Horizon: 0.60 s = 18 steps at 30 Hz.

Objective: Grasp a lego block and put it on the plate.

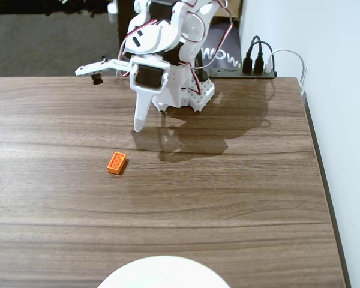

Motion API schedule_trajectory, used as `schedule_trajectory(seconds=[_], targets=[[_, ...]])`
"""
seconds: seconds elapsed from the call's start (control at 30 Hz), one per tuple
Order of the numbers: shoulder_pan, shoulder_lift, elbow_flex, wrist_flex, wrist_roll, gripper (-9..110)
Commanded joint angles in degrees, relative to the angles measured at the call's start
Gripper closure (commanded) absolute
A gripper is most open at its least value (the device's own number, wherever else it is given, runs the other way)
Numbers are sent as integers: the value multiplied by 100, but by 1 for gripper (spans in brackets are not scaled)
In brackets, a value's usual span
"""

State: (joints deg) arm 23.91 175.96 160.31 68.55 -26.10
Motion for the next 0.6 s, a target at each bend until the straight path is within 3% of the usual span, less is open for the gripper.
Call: schedule_trajectory(seconds=[0.0, 0.57], targets=[[88, -316, -352, -114, -765, 101], [439, -1521, -1028, 0, -3771, 101]])
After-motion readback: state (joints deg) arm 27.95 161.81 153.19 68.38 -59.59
